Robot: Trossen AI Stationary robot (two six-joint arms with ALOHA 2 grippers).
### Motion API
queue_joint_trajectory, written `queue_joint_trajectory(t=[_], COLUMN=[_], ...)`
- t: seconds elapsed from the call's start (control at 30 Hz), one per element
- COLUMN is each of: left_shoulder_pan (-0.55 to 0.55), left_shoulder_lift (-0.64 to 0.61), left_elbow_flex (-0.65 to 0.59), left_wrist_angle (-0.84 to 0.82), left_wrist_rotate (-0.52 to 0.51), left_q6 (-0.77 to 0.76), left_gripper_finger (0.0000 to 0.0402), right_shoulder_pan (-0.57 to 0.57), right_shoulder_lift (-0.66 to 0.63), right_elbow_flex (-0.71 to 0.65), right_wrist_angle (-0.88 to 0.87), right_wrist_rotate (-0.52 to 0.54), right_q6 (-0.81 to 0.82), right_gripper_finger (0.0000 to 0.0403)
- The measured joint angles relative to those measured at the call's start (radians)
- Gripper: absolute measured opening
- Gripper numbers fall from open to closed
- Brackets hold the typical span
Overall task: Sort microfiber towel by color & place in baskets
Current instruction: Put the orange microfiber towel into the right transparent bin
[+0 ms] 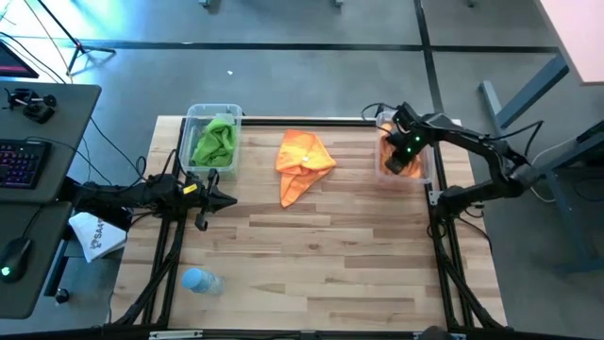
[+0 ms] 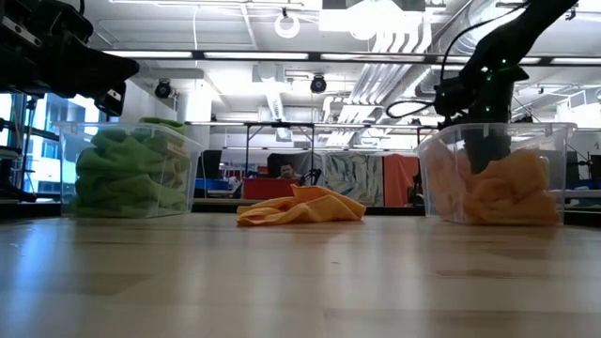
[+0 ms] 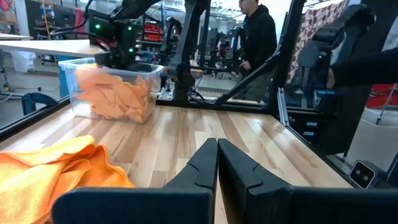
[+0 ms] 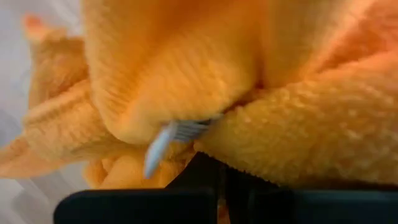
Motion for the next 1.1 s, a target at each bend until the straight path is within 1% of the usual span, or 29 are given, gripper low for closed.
queue_joint_trajectory(t=[0.07,0.13,0.3,0.4,0.5,0.63,0.73,0.87,0.97,1.1], left_shoulder_pan=[0.000,0.000,0.000,0.000,0.000,0.000,0.000,0.000,0.000,0.000], left_shoulder_lift=[0.000,0.000,0.000,0.000,0.000,0.000,0.000,0.000,0.000,0.000], left_elbow_flex=[0.000,0.000,0.000,0.000,0.000,0.000,0.000,0.000,0.000,0.000], left_wrist_angle=[0.000,0.000,0.000,0.000,0.000,0.000,0.000,0.000,0.000,0.000], left_wrist_rotate=[0.000,0.000,0.000,0.000,0.000,0.000,0.000,0.000,0.000,0.000], left_q6=[0.000,0.000,0.000,0.000,0.000,0.000,0.000,0.000,0.000,0.000], left_gripper_finger=[0.0000,0.0000,0.0000,0.0000,0.0000,0.0000,0.0000,0.0000,0.0000,0.0000], right_shoulder_pan=[-0.028,-0.041,-0.044,-0.041,-0.027,-0.006,-0.005,-0.004,-0.004,-0.004], right_shoulder_lift=[-0.002,-0.002,-0.001,-0.002,-0.003,-0.001,0.001,0.003,0.004,0.004], right_elbow_flex=[0.000,0.000,-0.004,-0.029,-0.059,-0.047,-0.019,0.038,0.105,0.225], right_wrist_angle=[0.006,0.010,0.031,0.072,0.106,0.090,0.051,-0.028,-0.116,-0.237], right_wrist_rotate=[-0.005,0.015,0.150,0.152,0.131,0.126,0.119,0.138,0.143,0.147], right_q6=[0.021,0.025,0.014,0.004,-0.003,-0.011,-0.034,-0.038,-0.038,-0.011], right_gripper_finger=[0.0000,0.0000,0.0000,0.0000,0.0000,0.0006,0.0031,0.0082,0.0114,0.0136])
